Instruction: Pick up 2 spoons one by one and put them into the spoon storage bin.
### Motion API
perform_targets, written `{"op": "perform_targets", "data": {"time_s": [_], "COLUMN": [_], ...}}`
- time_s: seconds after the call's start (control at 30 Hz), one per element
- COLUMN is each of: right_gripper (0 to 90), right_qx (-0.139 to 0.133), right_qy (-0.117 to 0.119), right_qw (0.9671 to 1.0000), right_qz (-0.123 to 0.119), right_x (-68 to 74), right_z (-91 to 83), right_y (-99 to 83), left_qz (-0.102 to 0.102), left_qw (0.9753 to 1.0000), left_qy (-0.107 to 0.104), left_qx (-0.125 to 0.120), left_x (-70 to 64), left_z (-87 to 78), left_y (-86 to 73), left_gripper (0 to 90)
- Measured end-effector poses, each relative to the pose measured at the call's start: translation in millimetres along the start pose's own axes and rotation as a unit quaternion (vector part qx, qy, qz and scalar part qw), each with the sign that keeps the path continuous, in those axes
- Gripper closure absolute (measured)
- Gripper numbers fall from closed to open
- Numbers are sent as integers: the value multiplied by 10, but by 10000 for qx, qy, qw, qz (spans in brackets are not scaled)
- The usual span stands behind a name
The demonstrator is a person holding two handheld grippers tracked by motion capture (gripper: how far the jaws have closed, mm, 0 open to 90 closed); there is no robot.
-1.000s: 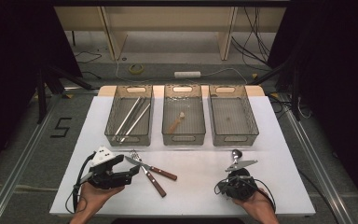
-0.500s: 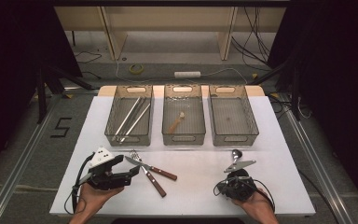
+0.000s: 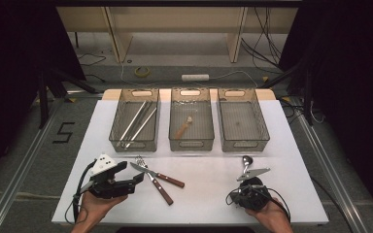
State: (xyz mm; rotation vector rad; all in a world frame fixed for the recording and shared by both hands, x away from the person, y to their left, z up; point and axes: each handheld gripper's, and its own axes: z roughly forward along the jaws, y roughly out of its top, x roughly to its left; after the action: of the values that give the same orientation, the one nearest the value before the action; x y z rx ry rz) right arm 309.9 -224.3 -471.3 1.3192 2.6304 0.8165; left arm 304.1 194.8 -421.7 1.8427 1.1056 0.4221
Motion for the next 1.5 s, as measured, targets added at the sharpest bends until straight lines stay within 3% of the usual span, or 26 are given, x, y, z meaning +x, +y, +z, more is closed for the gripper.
{"op": "perform_targets", "data": {"time_s": [0.57, 0.93, 1.5], "right_gripper": [900, 900, 900], "right_qx": [33, 95, 75], "right_qy": [-167, -494, -645], "right_qw": [9998, 9986, 9973], "right_qz": [143, 187, 353], "right_x": [-119, -197, -321], "right_z": [-119, -180, -267], "right_y": [-117, -163, -229], "left_qz": [35, 45, 54], "left_qw": [10000, 9999, 9999], "left_qy": [-13, -9, 21], "left_qx": [-74, -109, -132], "left_x": [8, 16, 16], "left_z": [-24, -38, -43], "left_y": [-12, -13, -12], "left_gripper": [232, 231, 230]}}
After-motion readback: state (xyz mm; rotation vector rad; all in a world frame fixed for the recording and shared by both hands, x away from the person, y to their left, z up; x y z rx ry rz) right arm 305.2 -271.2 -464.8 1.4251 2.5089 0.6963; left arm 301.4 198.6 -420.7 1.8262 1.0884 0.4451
